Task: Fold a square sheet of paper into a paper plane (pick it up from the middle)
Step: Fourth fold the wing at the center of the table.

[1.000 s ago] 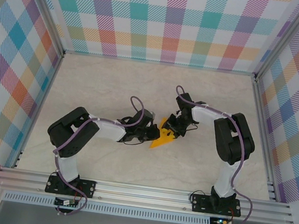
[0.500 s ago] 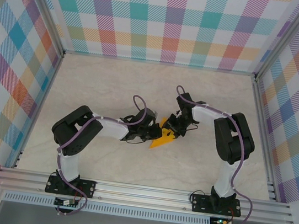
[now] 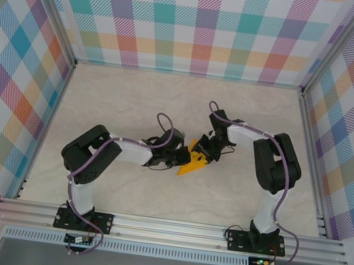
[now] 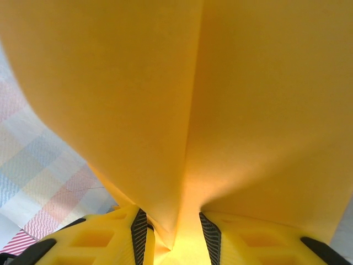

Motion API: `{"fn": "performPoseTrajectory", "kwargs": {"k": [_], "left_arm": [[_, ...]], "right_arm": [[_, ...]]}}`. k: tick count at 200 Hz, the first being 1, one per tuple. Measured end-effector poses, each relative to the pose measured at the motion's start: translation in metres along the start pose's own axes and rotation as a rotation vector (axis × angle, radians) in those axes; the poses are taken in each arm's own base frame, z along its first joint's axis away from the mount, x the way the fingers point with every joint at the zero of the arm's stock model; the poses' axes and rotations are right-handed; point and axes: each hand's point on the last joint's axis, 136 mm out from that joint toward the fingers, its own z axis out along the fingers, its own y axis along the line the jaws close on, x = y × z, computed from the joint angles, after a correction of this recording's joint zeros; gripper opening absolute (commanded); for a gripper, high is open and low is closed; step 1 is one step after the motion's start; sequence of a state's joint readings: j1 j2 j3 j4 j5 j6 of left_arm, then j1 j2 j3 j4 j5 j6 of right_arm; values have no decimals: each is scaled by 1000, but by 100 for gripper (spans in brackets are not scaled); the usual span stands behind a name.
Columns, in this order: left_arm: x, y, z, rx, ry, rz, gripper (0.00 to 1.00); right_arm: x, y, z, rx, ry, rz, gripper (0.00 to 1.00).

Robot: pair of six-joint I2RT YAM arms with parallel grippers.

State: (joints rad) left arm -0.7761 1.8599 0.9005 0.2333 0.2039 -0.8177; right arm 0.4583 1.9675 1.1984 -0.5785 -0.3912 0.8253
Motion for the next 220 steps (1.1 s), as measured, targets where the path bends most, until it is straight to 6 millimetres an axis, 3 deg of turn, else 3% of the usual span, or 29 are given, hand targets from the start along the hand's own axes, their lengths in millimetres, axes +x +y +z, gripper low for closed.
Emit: {"fn": "performPoseTrajectory", "kwargs": {"k": [65,87,103,132,157,220], "left_arm": [[1,0,2,-7,13,1,5],[1,-1,3,-8,16,9,4],[1,-1,3,-8,17,16,3],[1,-1,3,-10,21,19,2],[1,-1,3,-10,22,18,1],[1,0,4,-14,25,17,0]], "right_arm": [[-2,9,-11,-32,-49,-55,39],[-2,3,-21,-32,-103,-91,38],[-2,2,-33,-45,-141,-117,34],[-1,15,-50,-119,-202,-210,17],[2,18,-43,-163,-185,-259,9],[8,11,-14,-207,-107,-316,8]]}}
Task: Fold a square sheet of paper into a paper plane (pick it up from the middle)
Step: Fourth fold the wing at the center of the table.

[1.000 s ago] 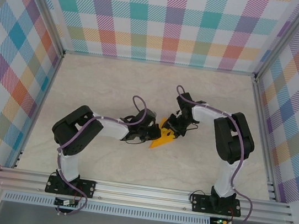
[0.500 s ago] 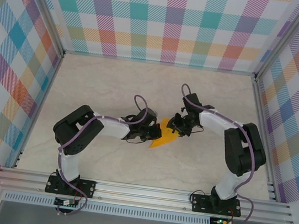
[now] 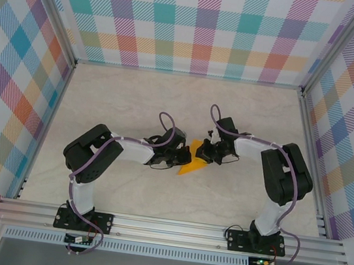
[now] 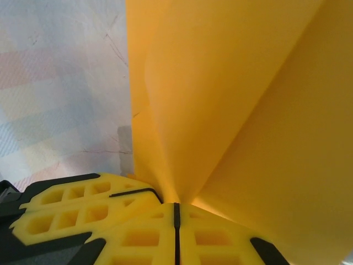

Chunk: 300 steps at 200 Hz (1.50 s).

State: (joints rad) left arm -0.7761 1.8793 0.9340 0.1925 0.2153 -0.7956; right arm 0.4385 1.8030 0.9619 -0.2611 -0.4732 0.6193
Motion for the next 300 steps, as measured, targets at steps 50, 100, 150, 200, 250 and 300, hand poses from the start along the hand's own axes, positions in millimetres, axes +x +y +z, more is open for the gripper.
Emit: {"fn": "performPoseTrajectory", "kwargs": {"k": [50,100,150,200,250,300], "left_arm": [[0,0,0,0,0,0,0],[0,0,0,-3,2,-1,0],[0,0,0,-4,2,-1,0],[-1,-1,1,-7,5,-2,0],[0,0,1,-17,13,0,0],[-1,1,2,-20,10,7,0]], "right_arm": [[0,2,7,-30,15,-26,7],[-3,-7,9,10,-3,-20,7],[-5,-2,0,-2,-36,-37,8],[-7,-2,7,-24,-23,-37,7],[-16,-8,6,-29,-23,-14,8],[-45,-20,-4,-55,-36,60,8]]}}
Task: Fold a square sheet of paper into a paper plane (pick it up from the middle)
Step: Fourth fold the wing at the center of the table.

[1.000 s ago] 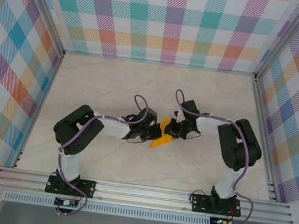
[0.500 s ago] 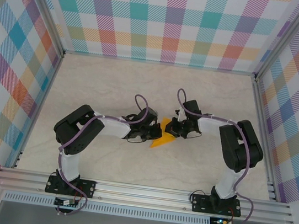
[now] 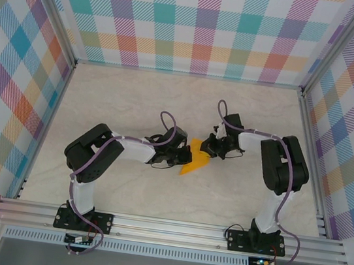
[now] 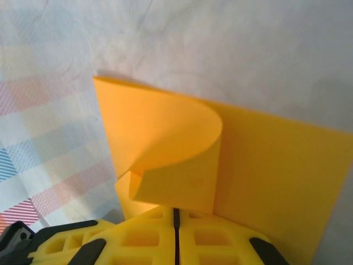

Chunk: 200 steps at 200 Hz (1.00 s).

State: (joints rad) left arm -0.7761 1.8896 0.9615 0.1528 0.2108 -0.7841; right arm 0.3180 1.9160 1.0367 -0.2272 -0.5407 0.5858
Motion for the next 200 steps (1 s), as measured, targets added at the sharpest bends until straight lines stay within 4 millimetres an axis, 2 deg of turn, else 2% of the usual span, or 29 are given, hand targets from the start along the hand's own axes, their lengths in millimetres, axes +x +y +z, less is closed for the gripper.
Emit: {"fn": "performPoseTrajectory", "kwargs": {"k": [26,62,80,100,121,148,171,200], "left_arm": [[0,0,0,-1,-1,8,0],[0,0,0,-2,-1,15,0],[0,0,0,-4,1,18,0],[-1,0,0,-9,5,18,0],[-1,-1,1,-11,7,20,0],[-1,0,1,-12,7,20,0],[-1,0,1,-12,7,19,0],[0,0,1,-14,9,15,0]], "right_arm": [[-19,-10,-11,11,-49,32,8],[-67,-34,-40,74,-197,74,8],[-76,-38,-49,82,-233,73,8],[-68,-27,-55,58,-241,35,9],[-51,-4,-59,4,-220,-19,8],[-31,21,-42,-49,-148,-96,8],[-13,23,-18,-59,-67,-112,8],[-2,11,1,-41,-3,-99,7]]}}
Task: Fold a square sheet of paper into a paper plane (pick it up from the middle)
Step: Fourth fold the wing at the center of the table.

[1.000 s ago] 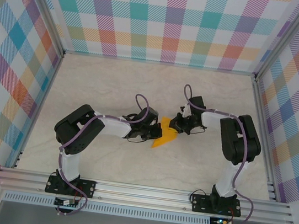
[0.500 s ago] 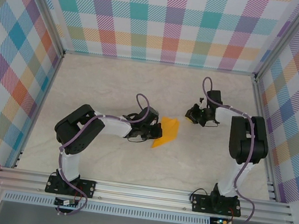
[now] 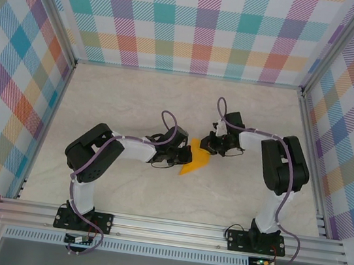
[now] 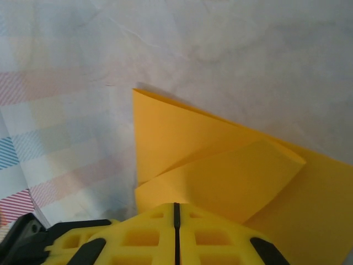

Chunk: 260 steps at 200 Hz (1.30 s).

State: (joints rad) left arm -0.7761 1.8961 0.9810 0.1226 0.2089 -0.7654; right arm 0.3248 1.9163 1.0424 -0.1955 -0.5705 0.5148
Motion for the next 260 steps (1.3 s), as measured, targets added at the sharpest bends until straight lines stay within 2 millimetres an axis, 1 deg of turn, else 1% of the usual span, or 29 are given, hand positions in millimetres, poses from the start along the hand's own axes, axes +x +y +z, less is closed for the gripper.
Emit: {"fn": "performPoseTrajectory", "kwargs": {"k": [11,23,61,77,116,151,164,176,186,198,211,218,228,248,260], "left_arm": [[0,0,0,-1,1,0,0],[0,0,0,-4,3,-1,0],[0,0,0,-6,4,-2,0],[0,0,0,-6,4,-1,0],[0,0,0,-6,5,-1,0],[0,1,0,-6,5,-2,0],[0,0,0,-6,5,-1,0],[0,1,0,-6,5,-2,0],[0,1,0,-6,5,-2,0],[0,0,0,-6,5,-1,0],[0,0,0,-6,5,-2,0],[0,0,0,-5,5,-1,0],[0,0,0,-5,4,-1,0],[0,0,0,-5,5,-2,0],[0,0,0,-5,5,-1,0]], "right_arm": [[1,-4,3,12,11,12,7],[-2,-4,4,13,18,16,7],[-16,-7,2,43,-8,32,7],[-25,-12,-2,53,-33,56,7],[-54,-31,-20,88,-115,124,7],[-55,-32,-22,91,-116,134,8],[-57,-33,-26,98,-143,126,8],[-55,-31,-35,100,-171,123,9],[-50,-25,-46,91,-193,116,9],[-44,-16,-57,73,-214,101,9],[-36,-3,-61,44,-213,78,9],[-31,4,-59,26,-203,65,8],[-21,12,-52,3,-171,57,8],[-2,20,-35,-20,-102,57,8],[5,23,-25,-32,-66,61,8]]}}
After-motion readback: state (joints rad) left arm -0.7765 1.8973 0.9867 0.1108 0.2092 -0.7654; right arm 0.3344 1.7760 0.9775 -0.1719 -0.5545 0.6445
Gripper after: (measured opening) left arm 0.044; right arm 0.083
